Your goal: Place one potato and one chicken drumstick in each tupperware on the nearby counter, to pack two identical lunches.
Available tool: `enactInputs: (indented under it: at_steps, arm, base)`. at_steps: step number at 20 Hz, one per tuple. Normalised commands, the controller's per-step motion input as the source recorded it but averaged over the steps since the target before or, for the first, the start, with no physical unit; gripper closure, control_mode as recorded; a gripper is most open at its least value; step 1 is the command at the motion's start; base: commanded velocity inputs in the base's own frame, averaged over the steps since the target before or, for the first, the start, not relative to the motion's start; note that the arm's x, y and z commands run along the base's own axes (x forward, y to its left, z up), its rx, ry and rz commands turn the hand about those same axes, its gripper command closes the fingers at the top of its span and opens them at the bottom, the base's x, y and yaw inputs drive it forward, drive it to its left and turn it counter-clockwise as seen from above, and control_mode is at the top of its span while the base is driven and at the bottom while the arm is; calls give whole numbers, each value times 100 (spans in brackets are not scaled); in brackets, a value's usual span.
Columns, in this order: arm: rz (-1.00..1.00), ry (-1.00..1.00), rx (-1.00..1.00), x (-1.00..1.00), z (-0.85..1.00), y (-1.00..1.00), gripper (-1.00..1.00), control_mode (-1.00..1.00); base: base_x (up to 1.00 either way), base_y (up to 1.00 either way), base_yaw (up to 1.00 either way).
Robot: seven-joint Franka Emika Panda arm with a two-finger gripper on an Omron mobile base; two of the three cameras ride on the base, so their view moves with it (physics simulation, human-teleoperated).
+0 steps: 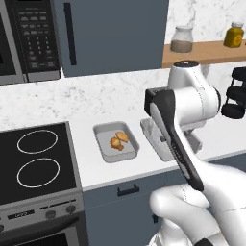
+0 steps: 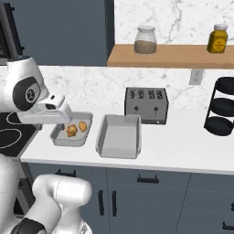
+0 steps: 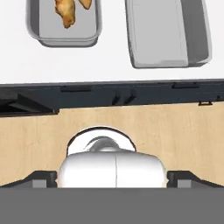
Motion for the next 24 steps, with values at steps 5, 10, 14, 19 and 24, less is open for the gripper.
enactInputs:
  at_steps: [5,10,14,19,24]
  arm:
    - [-4,-35,-6,-100,13,0,-100,-100]
    - [0,-19,6,-59,44,-9,-100,-100]
    - [0,-1,18,-2,58,-9,-100,-100]
    - [0,0,14,0,35,0,-100,-100]
    - [0,0,2,0,6,0,-100,100]
  base:
    - [0,0,0]
    - [0,0,0]
    - [0,0,0]
    - [0,0,0]
    - [1,0,0]
